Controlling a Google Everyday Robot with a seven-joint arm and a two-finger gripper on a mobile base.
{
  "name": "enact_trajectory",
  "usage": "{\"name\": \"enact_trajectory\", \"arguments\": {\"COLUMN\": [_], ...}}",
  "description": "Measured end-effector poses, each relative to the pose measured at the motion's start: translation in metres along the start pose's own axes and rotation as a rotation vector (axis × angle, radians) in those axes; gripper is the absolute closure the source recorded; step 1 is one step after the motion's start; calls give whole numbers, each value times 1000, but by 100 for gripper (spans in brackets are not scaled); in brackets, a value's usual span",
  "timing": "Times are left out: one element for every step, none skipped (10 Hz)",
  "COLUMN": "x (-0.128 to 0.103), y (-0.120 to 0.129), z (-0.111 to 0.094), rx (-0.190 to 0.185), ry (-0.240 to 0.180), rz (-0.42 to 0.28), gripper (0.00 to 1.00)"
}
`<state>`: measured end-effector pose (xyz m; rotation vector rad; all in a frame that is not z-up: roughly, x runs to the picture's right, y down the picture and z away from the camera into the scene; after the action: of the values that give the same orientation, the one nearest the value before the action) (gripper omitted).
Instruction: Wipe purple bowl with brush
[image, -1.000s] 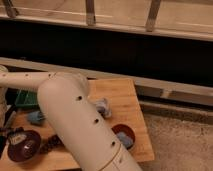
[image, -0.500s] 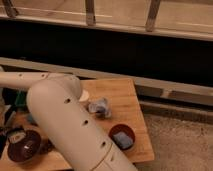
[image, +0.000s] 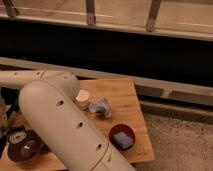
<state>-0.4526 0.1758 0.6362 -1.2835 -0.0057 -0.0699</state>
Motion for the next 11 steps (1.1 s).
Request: {"name": "enact_trajectory", "arguments": {"x": [5,8,8,9,12,17,22,28,35,44,45], "y": [-1,0,1,1,0,-1,-2,-1,-3,-8,-12], "z": [-3,-5,-4,-3,-1,0,3,7,8,9,8], "rx": [4,8,9,16,23,31,40,47,53,60,67], "ry": [3,5,5,-1,-12,-25,-38,-53,-68,-81,-94], "rz": [18,30,34,37,38,42,49,57,67,80,82], "gripper": [100,100,100,100,100,100,100,100,100,100,100]}}
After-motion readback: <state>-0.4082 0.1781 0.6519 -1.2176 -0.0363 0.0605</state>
